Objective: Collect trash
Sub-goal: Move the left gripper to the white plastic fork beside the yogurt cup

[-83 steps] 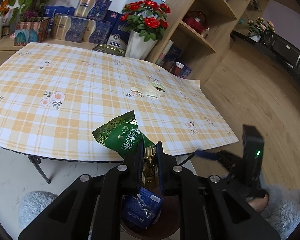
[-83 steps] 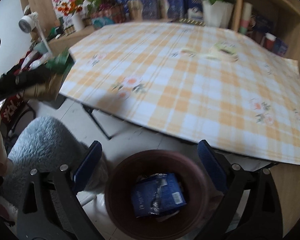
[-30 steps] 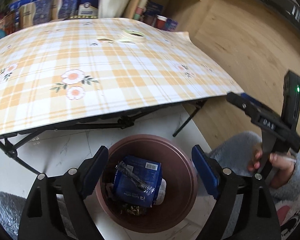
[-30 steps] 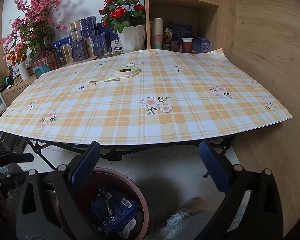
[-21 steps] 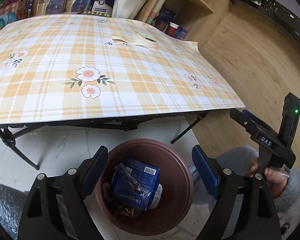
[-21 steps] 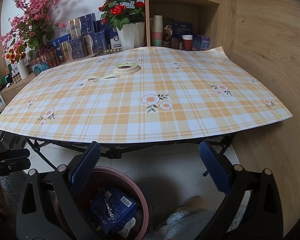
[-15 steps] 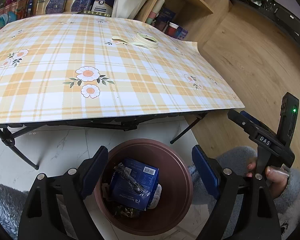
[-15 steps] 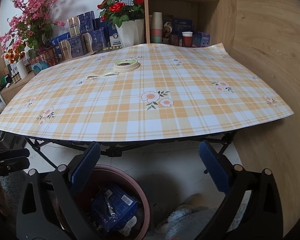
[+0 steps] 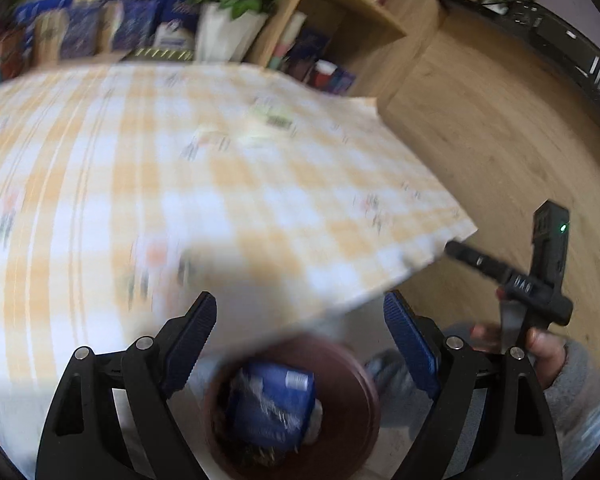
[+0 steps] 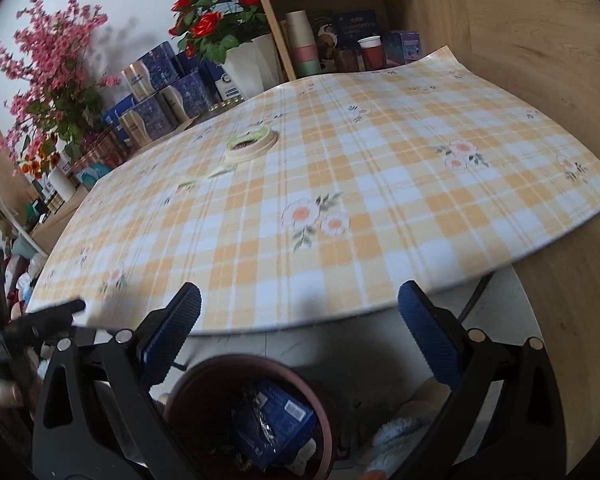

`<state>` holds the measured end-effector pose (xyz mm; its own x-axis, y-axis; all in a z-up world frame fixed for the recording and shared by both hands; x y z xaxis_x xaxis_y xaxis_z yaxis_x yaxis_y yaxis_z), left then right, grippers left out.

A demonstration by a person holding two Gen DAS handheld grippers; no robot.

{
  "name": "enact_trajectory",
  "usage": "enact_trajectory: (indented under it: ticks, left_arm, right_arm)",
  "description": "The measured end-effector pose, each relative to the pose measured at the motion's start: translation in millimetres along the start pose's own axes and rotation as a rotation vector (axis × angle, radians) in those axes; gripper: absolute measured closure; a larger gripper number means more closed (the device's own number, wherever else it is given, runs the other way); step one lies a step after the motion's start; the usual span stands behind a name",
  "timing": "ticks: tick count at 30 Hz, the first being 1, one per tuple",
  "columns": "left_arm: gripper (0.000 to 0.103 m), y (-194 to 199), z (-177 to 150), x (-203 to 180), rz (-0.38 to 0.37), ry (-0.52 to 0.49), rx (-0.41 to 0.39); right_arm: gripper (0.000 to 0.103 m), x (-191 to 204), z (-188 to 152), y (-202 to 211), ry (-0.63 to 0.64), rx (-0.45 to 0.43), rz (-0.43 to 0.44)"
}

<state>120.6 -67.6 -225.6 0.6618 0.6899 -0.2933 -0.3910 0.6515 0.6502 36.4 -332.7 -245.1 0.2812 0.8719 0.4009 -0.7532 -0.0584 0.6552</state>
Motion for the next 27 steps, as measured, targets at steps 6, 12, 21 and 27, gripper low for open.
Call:
enact_trajectory:
  ticks: [6,12,21,27]
  left_arm:
    - [0.02,-61.8,74.4,5.4,0.014,-0.268,0.074]
    - [0.041,-136.4,129.5,30.7,0.074,-0.497,0.192]
    - [0.056,-199.6,147.3,49.1,0.038,-0.674,0.338]
    - [0.059,-212.4,147.6,51.1,-0.012,-0.669,0.353]
  right_arm:
    - [0.006,-8.7,40.0,-38.1,-0.037,0.062,0.004]
    - [0.006,-15.9,68.2,-51.4,0.003,0.025,-0.063]
    - [0.006,-41.0,86.2,-65.0,-0.033,0.042,-0.073]
    - [0.006,-49.5,86.2,-74.8,-0.059,0.078,-0.064]
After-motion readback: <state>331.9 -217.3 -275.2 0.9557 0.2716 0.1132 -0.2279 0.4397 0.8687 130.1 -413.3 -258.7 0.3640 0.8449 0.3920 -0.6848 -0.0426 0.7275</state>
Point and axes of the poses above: each gripper's, at about its wrist camera, not at the fingertips, and y roughly against the way its jaws point, x to its left, z to its top, the point moved 2 cm from there along -y, roughly the way its jaws point, and after that the axes turned 8 degrees about -y, right-handed, at the moved point
